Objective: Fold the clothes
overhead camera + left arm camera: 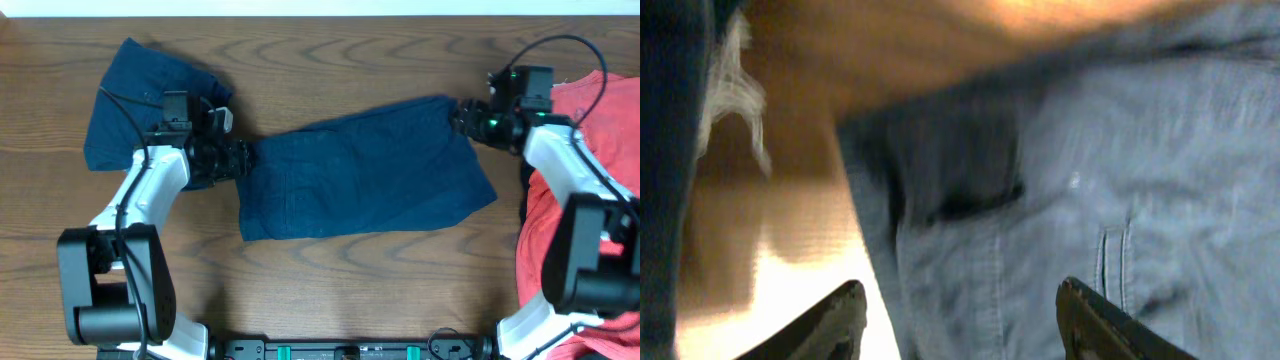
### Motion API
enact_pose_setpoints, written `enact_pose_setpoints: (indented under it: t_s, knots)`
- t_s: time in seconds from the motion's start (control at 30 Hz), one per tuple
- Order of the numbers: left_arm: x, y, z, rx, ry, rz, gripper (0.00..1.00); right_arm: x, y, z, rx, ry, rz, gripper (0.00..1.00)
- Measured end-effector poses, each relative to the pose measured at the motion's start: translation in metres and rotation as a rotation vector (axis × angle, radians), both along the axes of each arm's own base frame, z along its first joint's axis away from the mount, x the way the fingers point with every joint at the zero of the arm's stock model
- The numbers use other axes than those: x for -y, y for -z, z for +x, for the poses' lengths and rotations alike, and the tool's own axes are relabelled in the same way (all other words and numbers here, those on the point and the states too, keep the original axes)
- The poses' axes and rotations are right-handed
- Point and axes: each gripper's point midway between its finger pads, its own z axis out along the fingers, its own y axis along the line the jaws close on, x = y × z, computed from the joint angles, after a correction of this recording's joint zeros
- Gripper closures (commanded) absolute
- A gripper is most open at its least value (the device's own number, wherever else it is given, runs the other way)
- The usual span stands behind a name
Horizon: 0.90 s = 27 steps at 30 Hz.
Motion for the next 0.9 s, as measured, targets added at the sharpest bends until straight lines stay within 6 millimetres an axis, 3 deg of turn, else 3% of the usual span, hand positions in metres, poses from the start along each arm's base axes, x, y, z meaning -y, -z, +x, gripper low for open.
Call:
enact_pose_setpoints:
  t_s: [0.1,0.23,0.4,0.53,0.67,0.73,0.77,0.9]
  knots:
    - [-0.001,-0.005,-0.015,-0.047,-0.005,-0.003,0.34,0.006,-0.017,-0.036,-0.089,0.010,0.003,0.33]
    - [-0.001,-0.003,-0.026,-0.082,0.004,-0.001,0.28,0.006,-0.021,-0.080,-0.237,0.017,-0.017,0.31]
    - [0.000,0.012,-0.041,-0.126,0.013,-0.001,0.29,0.017,0.006,-0.113,-0.370,0.033,-0.090,0.31]
    - [0.000,0.022,-0.050,-0.166,0.015,-0.002,0.43,0.019,0.042,-0.136,-0.423,0.034,-0.118,0.38]
    - [0.000,0.026,-0.053,-0.182,0.016,-0.003,0.80,0.008,0.066,-0.140,-0.384,-0.020,-0.074,0.63]
    - [0.000,0.026,-0.054,-0.186,0.015,-0.003,0.94,0.000,0.068,-0.135,-0.345,-0.052,-0.037,0.91]
    - [0.000,0.026,-0.054,-0.186,0.017,-0.003,0.94,-0.003,0.067,-0.133,-0.332,-0.063,-0.021,0.99]
    - [0.000,0.027,-0.058,-0.202,0.019,-0.003,0.94,-0.002,0.068,-0.147,-0.407,-0.020,-0.013,0.99]
